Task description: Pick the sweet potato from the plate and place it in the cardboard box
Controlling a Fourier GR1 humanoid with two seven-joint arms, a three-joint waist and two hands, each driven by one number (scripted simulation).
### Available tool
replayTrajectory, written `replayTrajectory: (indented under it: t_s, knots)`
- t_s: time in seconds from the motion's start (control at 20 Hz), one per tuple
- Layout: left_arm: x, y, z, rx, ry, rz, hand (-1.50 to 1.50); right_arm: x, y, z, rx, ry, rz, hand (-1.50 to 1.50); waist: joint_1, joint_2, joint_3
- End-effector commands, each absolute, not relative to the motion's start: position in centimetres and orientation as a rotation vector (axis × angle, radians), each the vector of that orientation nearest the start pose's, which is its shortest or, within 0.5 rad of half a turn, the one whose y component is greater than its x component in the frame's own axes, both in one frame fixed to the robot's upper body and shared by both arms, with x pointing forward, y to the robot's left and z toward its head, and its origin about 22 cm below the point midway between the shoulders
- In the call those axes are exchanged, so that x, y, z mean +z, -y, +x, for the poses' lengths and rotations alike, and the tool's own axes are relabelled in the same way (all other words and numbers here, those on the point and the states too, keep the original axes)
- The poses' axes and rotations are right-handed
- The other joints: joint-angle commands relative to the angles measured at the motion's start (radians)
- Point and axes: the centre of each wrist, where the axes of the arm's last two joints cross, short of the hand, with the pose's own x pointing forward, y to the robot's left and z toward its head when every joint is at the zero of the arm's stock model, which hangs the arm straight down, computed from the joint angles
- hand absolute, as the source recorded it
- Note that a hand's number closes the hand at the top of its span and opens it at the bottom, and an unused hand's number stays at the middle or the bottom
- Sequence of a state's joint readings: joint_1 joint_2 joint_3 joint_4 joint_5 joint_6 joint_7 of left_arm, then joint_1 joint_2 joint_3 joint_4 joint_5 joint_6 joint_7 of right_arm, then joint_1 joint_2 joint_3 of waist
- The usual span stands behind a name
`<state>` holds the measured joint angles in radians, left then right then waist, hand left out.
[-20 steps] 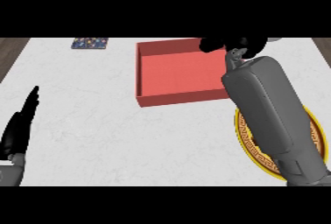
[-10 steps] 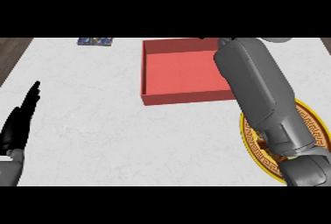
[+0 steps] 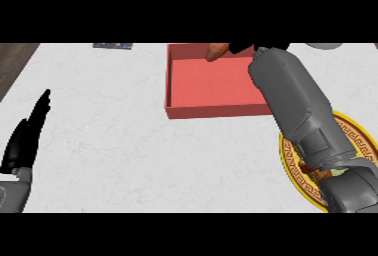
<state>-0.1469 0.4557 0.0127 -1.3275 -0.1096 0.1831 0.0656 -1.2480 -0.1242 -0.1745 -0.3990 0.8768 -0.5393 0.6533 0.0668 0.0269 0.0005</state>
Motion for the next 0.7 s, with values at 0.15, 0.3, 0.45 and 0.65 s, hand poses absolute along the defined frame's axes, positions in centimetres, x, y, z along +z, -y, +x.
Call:
replayTrajectory:
  t_s: [0.15,0.3,0.45,0.65]
  knots:
    - [3.4,-34.0,28.7,-0.247,1.417,0.600,0.00,14.0,14.0,47.1,0.155,1.267,-0.979,-1.50,0.002,0.001,0.001]
    - [2.3,-33.6,28.7,-0.252,1.421,0.618,0.00,14.4,13.1,47.1,0.112,1.364,-1.047,-1.50,0.007,0.004,0.000]
    - [3.2,-33.9,28.7,-0.264,1.421,0.619,0.00,15.2,14.3,47.4,0.021,1.454,-1.066,-1.50,0.005,0.003,0.001]
    - [3.0,-34.9,28.2,-0.231,1.406,0.629,0.00,16.0,14.5,47.3,-0.140,1.544,-1.041,-1.50,-0.019,-0.009,0.001]
